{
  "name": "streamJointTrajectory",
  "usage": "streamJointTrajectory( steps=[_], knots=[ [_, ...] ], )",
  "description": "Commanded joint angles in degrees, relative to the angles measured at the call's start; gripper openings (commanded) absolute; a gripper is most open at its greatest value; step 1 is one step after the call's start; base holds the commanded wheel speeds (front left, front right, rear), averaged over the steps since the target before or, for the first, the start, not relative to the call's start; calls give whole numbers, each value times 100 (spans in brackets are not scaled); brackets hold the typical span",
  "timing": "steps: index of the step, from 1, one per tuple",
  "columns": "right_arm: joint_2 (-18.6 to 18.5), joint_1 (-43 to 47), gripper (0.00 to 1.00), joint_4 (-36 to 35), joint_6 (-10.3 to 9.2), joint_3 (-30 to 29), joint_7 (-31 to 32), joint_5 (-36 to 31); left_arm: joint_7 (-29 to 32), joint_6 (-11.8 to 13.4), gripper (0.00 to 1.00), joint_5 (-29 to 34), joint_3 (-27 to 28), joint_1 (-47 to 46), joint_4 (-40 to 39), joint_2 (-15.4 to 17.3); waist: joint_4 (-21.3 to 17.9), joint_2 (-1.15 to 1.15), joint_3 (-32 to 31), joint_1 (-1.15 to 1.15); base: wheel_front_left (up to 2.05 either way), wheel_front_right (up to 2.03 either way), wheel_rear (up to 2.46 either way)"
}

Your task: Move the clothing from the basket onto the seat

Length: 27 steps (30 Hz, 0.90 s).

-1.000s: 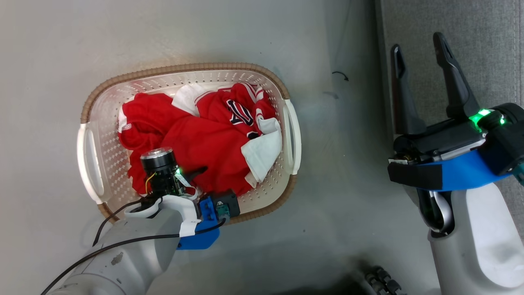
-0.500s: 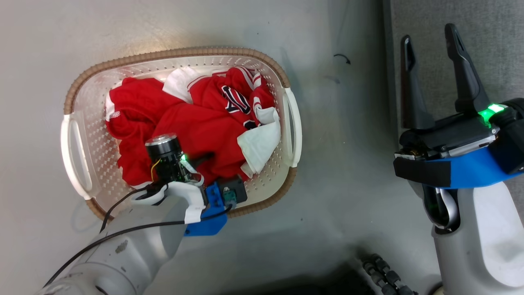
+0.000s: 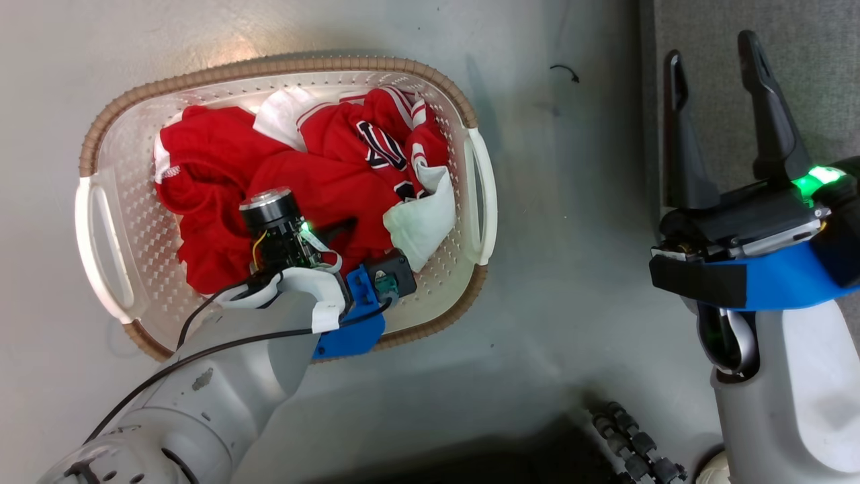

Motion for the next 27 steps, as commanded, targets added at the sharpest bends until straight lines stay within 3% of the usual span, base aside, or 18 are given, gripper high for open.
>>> streamJointTrajectory(
  steps=[1, 5, 6, 7, 8, 18, 27],
  knots=[
    [13, -56, 100, -48, 3, -31, -20, 20, 78, -1, 100, 27, -10, -122, 4, 6, 8, 0, 33, 0, 0, 0, 0],
    [13, -60, 100, -80, 3, -57, -20, -4, 157, -1, 97, -31, -10, -130, 6, -3, 18, 0, 77, 0, 0, 0, 0],
    [13, -70, 100, -88, 3, -54, -20, -15, 164, -1, 60, -20, -10, -149, 6, -2, 18, 0, 87, 0, 0, 0, 0],
    [13, -80, 100, -95, 3, -52, -20, -24, 215, -1, 36, 18, -10, -134, 7, -3, 17, 0, 95, 0, 0, 0, 0],
    [13, -89, 100, -107, 3, -48, -20, -34, 233, -1, 0, 23, -10, -133, 7, -3, 18, 0, 102, 0, 0, 0, 0],
    [13, -106, 100, -88, 3, -63, -20, -29, 144, -1, 0, -8, -10, -170, 8, -11, 43, 0, -11, 0, 0, 0, 0],
    [12, 17, 100, 66, 3, -78, -20, -23, -317, -1, 0, -442, -10, 33, -139, -48, 168, 0, -638, 0, 0, 0, 0]
  ],
)
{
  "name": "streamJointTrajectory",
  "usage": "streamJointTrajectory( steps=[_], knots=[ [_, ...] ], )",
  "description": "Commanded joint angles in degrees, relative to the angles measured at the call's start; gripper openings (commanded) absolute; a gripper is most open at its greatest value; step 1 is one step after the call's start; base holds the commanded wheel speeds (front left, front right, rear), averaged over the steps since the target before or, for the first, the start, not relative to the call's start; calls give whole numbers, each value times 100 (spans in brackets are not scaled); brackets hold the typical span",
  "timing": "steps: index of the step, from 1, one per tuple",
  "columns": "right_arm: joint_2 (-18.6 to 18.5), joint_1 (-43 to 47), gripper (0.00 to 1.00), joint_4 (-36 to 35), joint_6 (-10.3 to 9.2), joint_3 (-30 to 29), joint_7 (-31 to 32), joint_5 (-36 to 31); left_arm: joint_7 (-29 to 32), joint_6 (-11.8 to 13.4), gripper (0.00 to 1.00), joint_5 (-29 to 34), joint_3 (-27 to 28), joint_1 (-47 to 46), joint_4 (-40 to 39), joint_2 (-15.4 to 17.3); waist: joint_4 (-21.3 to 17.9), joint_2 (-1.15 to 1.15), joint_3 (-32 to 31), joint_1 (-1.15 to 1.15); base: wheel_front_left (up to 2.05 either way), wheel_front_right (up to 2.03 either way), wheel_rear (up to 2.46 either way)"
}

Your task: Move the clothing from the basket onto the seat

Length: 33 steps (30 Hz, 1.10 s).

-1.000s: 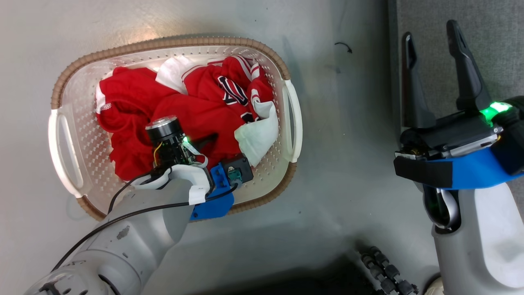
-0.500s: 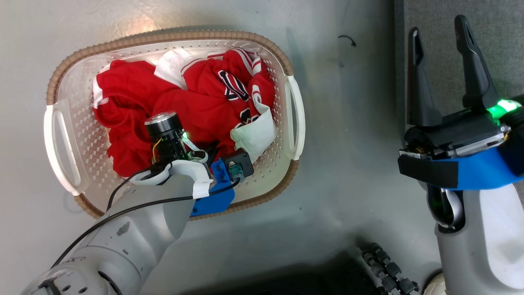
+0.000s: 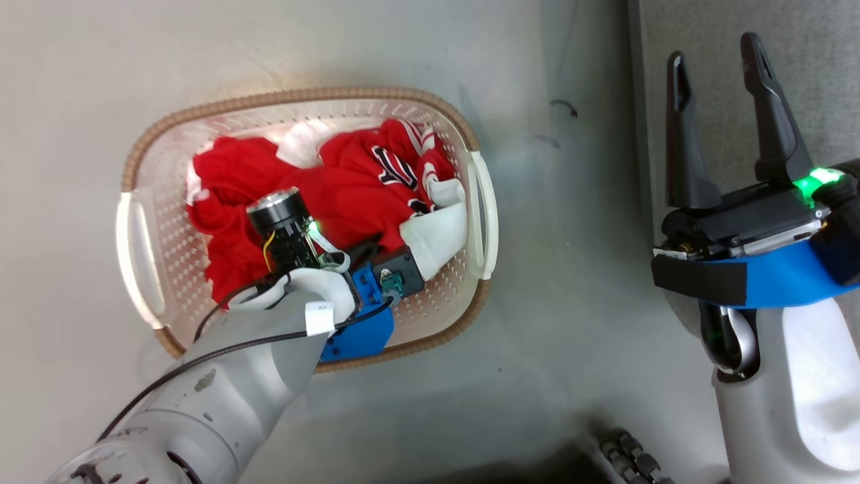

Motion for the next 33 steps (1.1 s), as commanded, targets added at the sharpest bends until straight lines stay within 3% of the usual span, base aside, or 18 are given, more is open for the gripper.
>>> streamJointTrajectory(
  steps=[1, 19, 33],
  knots=[
    [8, 45, 100, 56, 3, -13, -20, -3, -116, -1, 0, -144, -13, 69, -58, -15, 88, 0, -279, 0, 0, 0, 0],
    [-63, 569, 100, 481, 3, -67, -20, -20, -599, -1, 0, -1251, 210, 700, -388, -26, 461, 0, -1970, 0, 0, 0, 0],
    [-125, 1262, 100, 725, 3, -153, -20, 18, -608, 338, 0, -1594, 1442, 1393, -1895, 356, 777, 0, -3378, 0, 0, 0, 0]
  ],
)
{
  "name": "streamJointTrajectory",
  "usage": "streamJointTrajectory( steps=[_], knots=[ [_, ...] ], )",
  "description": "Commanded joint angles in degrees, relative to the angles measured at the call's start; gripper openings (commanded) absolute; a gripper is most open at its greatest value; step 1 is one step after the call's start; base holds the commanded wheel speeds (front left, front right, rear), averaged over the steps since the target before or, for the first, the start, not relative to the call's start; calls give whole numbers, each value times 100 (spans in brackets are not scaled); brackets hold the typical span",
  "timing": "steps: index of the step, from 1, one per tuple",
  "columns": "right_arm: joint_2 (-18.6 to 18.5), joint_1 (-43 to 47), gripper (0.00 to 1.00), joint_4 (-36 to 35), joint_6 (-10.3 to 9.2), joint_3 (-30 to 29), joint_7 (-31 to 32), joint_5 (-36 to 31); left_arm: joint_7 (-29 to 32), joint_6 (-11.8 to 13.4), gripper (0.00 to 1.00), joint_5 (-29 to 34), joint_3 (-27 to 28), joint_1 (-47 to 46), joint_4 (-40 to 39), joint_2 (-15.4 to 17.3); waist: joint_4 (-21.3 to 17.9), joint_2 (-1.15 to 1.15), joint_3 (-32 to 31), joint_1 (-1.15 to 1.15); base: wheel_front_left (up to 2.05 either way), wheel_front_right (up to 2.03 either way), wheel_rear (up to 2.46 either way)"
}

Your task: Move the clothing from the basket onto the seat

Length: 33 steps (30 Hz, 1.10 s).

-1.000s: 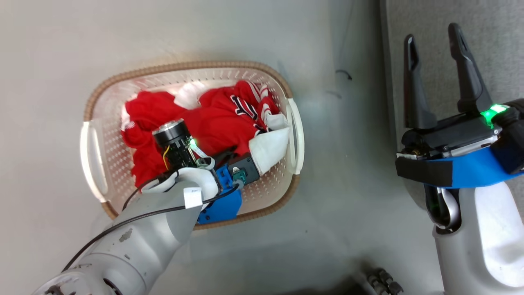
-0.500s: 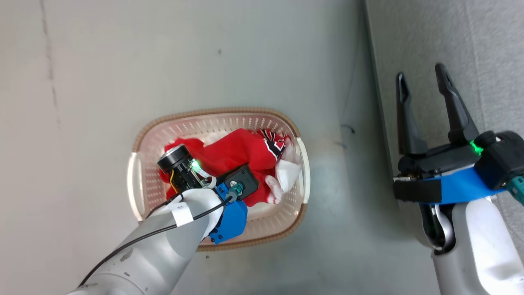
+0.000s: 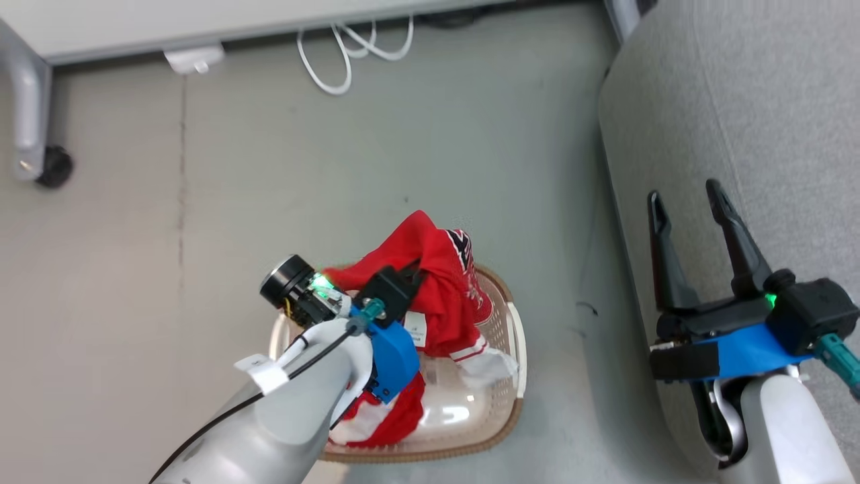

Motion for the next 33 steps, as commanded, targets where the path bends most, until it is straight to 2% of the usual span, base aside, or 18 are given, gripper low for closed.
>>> streamJointTrajectory(
  steps=[1, 11, 18, 33],
  knots=[
    [-18, 126, 100, 31, 3, -13, -20, 40, -27, 39, 0, 4, 143, 86, -116, 71, 118, 0, -324, 1, 0, 0, 0],
    [16, 564, 100, 140, 3, -48, -20, 72, -28, 121, 0, 162, 1080, 491, -1048, 228, 264, 0, -1048, 1, 0, 0, 0],
    [44, 772, 100, 188, 3, -55, -20, 92, -28, 66, 0, 409, 1581, 601, -1688, 178, 334, 0, -1385, 1, 0, 0, 0],
    [91, 1085, 100, 233, 3, -4, -20, 124, -28, -80, 0, 797, 2015, 681, -2582, -25, 416, 0, -1851, 1, 0, 0, 0]
  ],
)
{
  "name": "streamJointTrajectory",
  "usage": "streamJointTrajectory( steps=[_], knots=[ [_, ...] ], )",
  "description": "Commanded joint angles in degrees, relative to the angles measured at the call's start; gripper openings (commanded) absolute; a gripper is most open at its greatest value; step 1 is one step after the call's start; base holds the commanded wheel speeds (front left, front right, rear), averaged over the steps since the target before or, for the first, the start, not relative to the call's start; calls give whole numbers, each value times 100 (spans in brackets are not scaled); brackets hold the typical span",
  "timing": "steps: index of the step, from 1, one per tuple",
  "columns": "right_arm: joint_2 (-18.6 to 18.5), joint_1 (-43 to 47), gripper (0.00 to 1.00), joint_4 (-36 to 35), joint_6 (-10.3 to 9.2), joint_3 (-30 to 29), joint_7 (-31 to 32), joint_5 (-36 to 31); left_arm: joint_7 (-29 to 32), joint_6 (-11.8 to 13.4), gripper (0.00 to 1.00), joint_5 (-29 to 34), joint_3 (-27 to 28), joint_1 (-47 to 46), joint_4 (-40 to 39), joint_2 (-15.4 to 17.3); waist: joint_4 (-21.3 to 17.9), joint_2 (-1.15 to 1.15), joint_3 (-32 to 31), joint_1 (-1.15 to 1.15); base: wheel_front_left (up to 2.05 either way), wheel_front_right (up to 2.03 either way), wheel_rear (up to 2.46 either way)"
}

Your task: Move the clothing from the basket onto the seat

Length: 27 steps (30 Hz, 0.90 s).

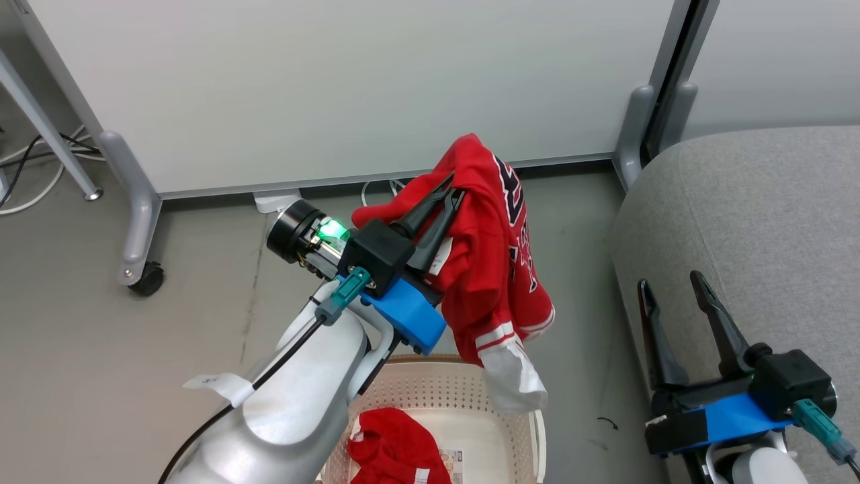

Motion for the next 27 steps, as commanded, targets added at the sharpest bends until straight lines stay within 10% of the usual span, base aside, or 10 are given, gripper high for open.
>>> streamJointTrajectory(
  steps=[1, 27],
  knots=[
    [18, 100, 100, 8, 3, 9, -20, 38, -26, -25, 0, 47, 44, 80, -23, -6, 7, 0, -21, 1, 0, 0, 0],
    [-94, -397, 100, -93, 3, 1095, -20, -54, -26, -164, 0, 204, 125, 106, 10, -132, 128, 0, -98, 1, 0, 0, 0]
  ],
)
